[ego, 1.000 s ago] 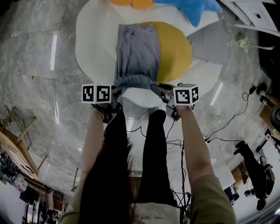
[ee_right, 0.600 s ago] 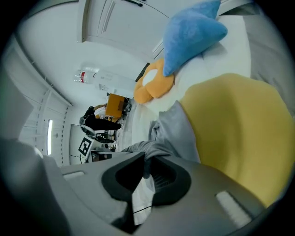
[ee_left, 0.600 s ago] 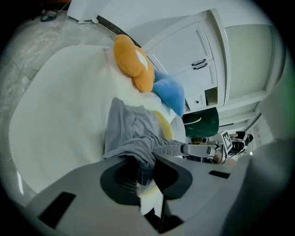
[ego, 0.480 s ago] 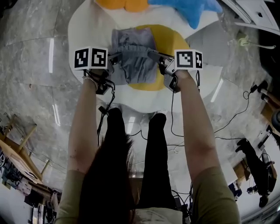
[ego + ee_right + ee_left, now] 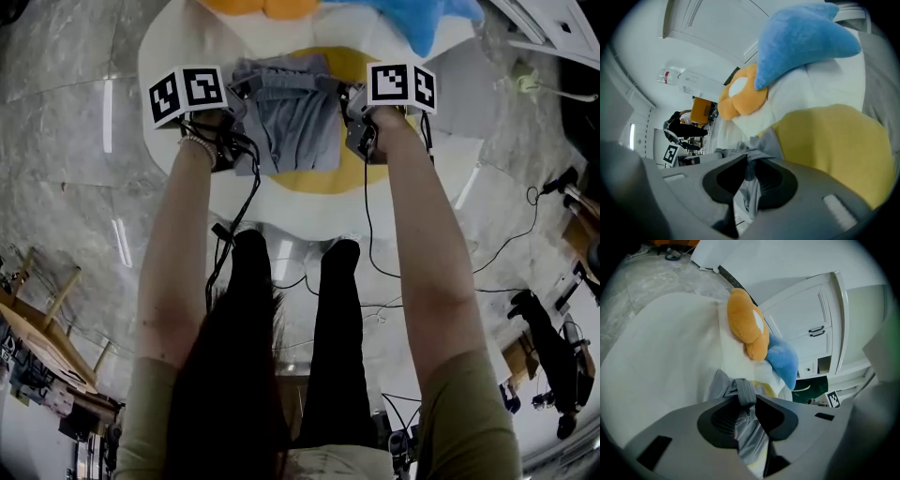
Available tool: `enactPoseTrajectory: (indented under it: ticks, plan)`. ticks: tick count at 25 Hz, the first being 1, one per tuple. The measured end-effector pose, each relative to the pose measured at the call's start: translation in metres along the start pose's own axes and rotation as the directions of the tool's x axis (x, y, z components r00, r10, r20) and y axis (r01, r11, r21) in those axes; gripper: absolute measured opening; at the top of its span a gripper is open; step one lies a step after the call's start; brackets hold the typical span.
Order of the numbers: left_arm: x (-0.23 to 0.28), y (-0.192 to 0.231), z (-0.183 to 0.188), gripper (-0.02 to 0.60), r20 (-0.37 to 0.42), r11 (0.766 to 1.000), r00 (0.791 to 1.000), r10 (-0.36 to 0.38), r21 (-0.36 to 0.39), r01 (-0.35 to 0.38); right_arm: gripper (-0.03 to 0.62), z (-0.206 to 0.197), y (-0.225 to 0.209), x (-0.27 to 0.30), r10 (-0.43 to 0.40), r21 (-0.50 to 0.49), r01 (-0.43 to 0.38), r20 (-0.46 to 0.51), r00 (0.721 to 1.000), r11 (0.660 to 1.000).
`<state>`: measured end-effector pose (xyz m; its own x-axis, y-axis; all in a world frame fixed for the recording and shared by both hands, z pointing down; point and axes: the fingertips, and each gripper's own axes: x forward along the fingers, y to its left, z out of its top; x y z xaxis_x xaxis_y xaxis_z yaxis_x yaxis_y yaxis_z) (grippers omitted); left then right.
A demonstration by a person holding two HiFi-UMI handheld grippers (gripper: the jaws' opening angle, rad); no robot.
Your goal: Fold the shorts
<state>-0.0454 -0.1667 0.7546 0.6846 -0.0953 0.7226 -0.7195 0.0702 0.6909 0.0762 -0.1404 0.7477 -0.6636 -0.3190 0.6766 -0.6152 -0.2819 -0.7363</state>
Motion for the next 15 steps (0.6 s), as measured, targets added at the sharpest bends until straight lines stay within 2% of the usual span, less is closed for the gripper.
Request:
enactPoseTrajectory:
  ticks: [3, 4, 5, 6, 9, 11, 13, 14, 15]
  plan:
    - [-0.006, -0.011, 0.013, 0.199, 0.084, 0.994, 0.991, -0.102, -0.040, 0.105, 0.062, 0.011, 0.013, -0.002, 0.065, -0.002, -0.065, 0.054, 0.996, 0.998]
    - [-0.009, -0.016, 0.018, 0.224, 0.112, 0.987, 0.983, -0.145, -0.059, 0.152, 0.129, 0.014, 0.015, -0.002, 0.082, 0.000, -0.083, 0.061, 0.995, 0.997]
    - [-0.012, -0.021, 0.023, 0.250, 0.139, 0.979, 0.974, -0.178, -0.073, 0.189, 0.224, 0.016, 0.017, -0.001, 0.092, -0.002, -0.092, 0.059, 0.994, 0.996]
    - [-0.014, -0.023, 0.028, 0.283, 0.162, 0.974, 0.967, -0.197, -0.080, 0.212, 0.277, 0.017, 0.017, -0.001, 0.093, -0.013, -0.093, 0.052, 0.994, 0.996]
    - [-0.019, -0.020, 0.039, 0.290, 0.192, 0.981, 0.965, -0.176, -0.041, 0.187, 0.305, 0.019, 0.016, -0.003, 0.052, -0.111, -0.049, 0.024, 0.998, 0.993]
    - [-0.023, -0.016, 0.041, 0.290, 0.177, 0.992, 0.976, -0.128, 0.033, 0.124, 0.307, 0.021, 0.015, -0.007, -0.006, -0.226, 0.004, -0.007, 1.000, 0.974]
    - [-0.027, -0.011, 0.037, 0.293, 0.141, 0.986, 0.989, -0.055, 0.163, 0.032, 0.307, 0.019, 0.011, -0.012, -0.074, -0.352, 0.056, -0.040, 0.996, 0.934]
    - [-0.030, -0.009, 0.030, 0.295, 0.114, 0.967, 0.993, -0.012, 0.254, -0.018, 0.307, 0.015, 0.010, -0.015, -0.098, -0.409, 0.067, -0.055, 0.994, 0.910]
    - [-0.032, -0.006, 0.020, 0.302, 0.080, 0.931, 0.996, 0.034, 0.360, -0.061, 0.307, 0.009, 0.010, -0.018, -0.114, -0.461, 0.067, -0.074, 0.991, 0.885]
